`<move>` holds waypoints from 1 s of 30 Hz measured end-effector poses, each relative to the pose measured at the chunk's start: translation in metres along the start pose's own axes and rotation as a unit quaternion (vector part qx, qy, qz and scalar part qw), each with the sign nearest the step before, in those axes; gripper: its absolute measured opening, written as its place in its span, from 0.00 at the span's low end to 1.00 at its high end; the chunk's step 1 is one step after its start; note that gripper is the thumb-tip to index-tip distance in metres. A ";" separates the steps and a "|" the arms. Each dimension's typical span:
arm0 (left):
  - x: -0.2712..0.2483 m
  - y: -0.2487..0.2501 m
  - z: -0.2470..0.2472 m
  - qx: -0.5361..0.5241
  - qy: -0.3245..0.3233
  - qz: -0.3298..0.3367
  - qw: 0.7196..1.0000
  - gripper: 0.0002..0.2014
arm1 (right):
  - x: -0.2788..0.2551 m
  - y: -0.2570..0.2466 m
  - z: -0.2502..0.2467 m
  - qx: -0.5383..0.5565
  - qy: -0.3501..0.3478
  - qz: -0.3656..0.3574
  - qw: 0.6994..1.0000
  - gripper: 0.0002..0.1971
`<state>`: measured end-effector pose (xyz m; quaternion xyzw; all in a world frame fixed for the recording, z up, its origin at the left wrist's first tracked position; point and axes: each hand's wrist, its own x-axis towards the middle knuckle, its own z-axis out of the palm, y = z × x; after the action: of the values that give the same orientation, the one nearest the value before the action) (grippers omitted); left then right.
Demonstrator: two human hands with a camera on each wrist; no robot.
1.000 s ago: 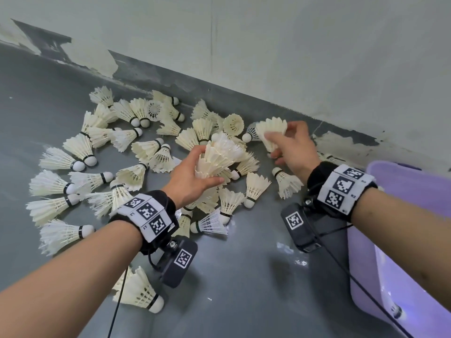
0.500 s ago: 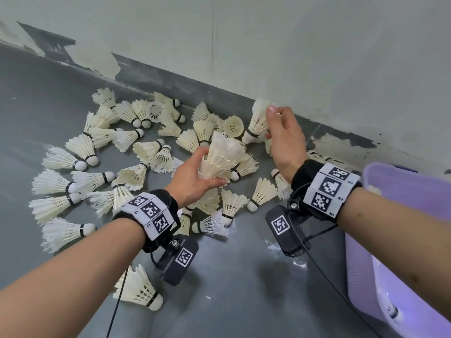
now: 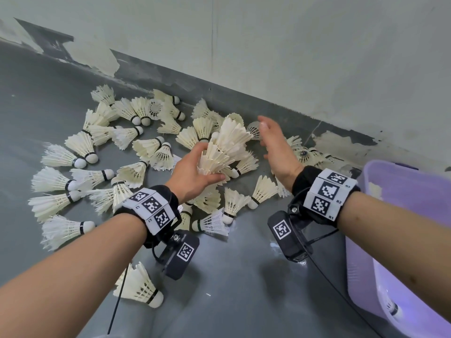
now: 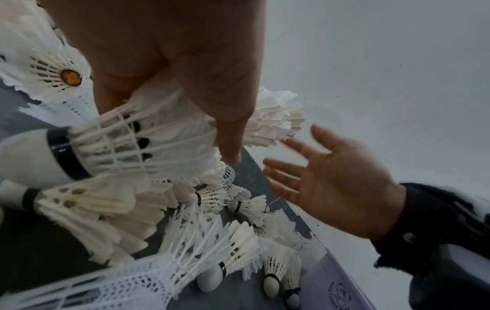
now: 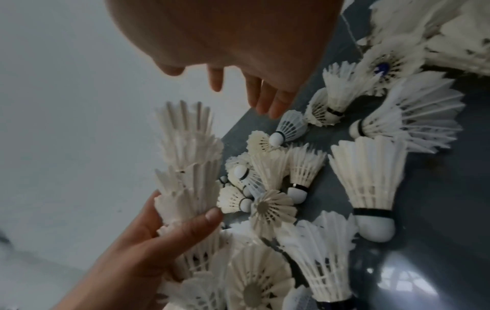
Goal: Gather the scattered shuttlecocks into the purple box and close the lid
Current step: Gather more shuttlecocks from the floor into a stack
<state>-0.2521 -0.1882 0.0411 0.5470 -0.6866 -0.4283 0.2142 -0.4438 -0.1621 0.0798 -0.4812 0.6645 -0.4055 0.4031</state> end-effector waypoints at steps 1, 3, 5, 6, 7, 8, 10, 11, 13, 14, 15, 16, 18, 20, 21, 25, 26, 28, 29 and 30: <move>0.000 0.000 0.000 -0.002 0.000 -0.003 1.000 0.37 | 0.004 0.010 -0.002 -0.046 0.020 0.037 0.998 0.26; 0.000 -0.002 0.001 -0.005 -0.007 -0.009 1.000 0.39 | 0.007 0.032 -0.006 -0.241 -0.003 0.136 0.961 0.34; 0.001 -0.004 0.003 -0.002 -0.013 -0.013 1.000 0.40 | 0.002 0.052 -0.009 -0.403 -0.069 0.195 0.891 0.38; 0.001 -0.004 0.003 -0.001 -0.014 -0.014 1.000 0.40 | -0.002 0.059 -0.009 -0.450 -0.092 0.192 0.867 0.35; 0.001 -0.004 0.003 -0.002 -0.015 -0.015 1.000 0.40 | -0.007 0.063 -0.010 -0.481 -0.110 0.177 0.852 0.30; 0.002 -0.004 0.004 -0.004 -0.015 -0.015 1.000 0.39 | -0.010 0.066 -0.010 -0.497 -0.124 0.161 0.843 0.24; 0.001 -0.002 0.003 -0.005 -0.017 -0.013 1.000 0.37 | -0.012 0.063 -0.015 -0.493 -0.124 0.139 0.850 0.12; 0.000 -0.001 0.003 -0.002 -0.021 -0.012 1.000 0.36 | -0.010 0.059 -0.017 -0.469 -0.092 0.130 0.868 0.10; 0.001 -0.002 0.003 0.006 -0.031 -0.011 0.999 0.35 | -0.002 0.045 -0.023 -0.380 0.033 0.094 0.919 0.09; 0.000 -0.003 0.004 0.010 -0.036 -0.014 0.999 0.35 | 0.004 0.036 -0.025 -0.334 0.102 0.066 0.935 0.09; -0.001 -0.003 0.004 0.013 -0.042 -0.016 0.999 0.35 | 0.008 0.026 -0.028 -0.295 0.159 0.037 0.942 0.10; -0.001 -0.004 0.005 0.012 -0.047 -0.020 0.999 0.36 | 0.012 0.016 -0.029 -0.254 0.196 0.012 0.947 0.10; -0.001 -0.005 0.007 0.009 -0.054 -0.023 0.998 0.36 | 0.015 -0.002 -0.027 -0.180 0.222 -0.033 0.958 0.10; 0.000 -0.005 0.009 0.013 -0.059 -0.024 0.998 0.36 | 0.015 -0.011 -0.020 -0.141 0.197 -0.055 0.969 0.09; 0.001 -0.005 0.009 0.016 -0.060 -0.022 0.998 0.35 | 0.013 -0.011 -0.016 -0.136 0.161 -0.058 0.976 0.09; 0.001 -0.010 0.010 0.015 -0.060 -0.017 0.998 0.36 | 0.005 -0.007 -0.002 -0.154 0.010 -0.067 0.986 0.04; 0.001 -0.012 0.009 0.014 -0.056 -0.020 0.998 0.37 | 0.006 -0.007 -0.001 -0.164 -0.007 -0.071 0.984 0.06; 0.000 -0.016 0.007 0.010 -0.044 -0.025 0.999 0.38 | 0.009 -0.004 -0.002 -0.199 -0.019 -0.089 0.976 0.12; 0.000 -0.016 0.006 0.009 -0.038 -0.023 0.999 0.37 | 0.011 -0.002 -0.001 -0.212 -0.011 -0.102 0.972 0.15; 0.000 -0.015 0.005 0.008 -0.033 -0.022 0.999 0.37 | 0.011 0.001 -0.001 -0.216 0.007 -0.115 0.969 0.18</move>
<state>-0.2476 -0.1874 0.0262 0.5497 -0.6844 -0.4449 0.1773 -0.4473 -0.1724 0.0773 -0.6272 0.6795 -0.2993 0.2351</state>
